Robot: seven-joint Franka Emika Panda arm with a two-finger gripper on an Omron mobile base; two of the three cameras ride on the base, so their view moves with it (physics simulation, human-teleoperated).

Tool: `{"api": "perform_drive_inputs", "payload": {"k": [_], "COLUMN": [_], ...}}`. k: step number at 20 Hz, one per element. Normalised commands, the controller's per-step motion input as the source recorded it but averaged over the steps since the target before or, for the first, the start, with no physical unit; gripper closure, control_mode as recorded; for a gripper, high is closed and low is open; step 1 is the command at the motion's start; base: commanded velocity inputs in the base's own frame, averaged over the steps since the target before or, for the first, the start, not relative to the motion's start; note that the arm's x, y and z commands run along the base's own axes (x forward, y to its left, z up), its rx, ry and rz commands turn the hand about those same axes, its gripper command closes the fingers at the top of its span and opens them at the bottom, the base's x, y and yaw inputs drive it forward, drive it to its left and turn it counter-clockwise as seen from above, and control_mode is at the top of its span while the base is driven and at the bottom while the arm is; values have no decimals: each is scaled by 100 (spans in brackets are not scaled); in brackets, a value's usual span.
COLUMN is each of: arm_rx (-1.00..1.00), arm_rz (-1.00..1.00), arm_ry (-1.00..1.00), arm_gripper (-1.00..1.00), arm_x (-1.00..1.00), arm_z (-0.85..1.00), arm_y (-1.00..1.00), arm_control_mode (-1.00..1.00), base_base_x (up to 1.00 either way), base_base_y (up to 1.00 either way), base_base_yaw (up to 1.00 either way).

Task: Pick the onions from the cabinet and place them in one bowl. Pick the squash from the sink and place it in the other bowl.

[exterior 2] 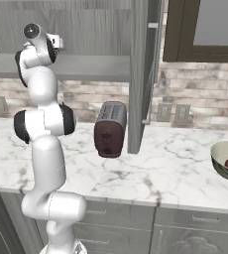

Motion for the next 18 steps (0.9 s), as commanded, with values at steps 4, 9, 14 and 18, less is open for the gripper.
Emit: {"api": "perform_drive_inputs", "payload": {"k": [4, 9, 14, 18], "arm_rx": [0, 0, 0, 0], "arm_rz": [-1, 0, 0, 0], "arm_ry": [3, 0, 0, 0], "arm_gripper": [-100, -100, 100, 100], "arm_x": [26, 13, 13, 3], "arm_z": [-31, -16, -15, -17], "arm_y": [5, 16, 19, 7], "arm_control_mode": [-100, -100, -100, -100], "base_base_x": [0, 0, 0, 0], "base_base_y": [0, 0, 0, 0], "base_base_yaw": [0, 0, 0, 0]}}
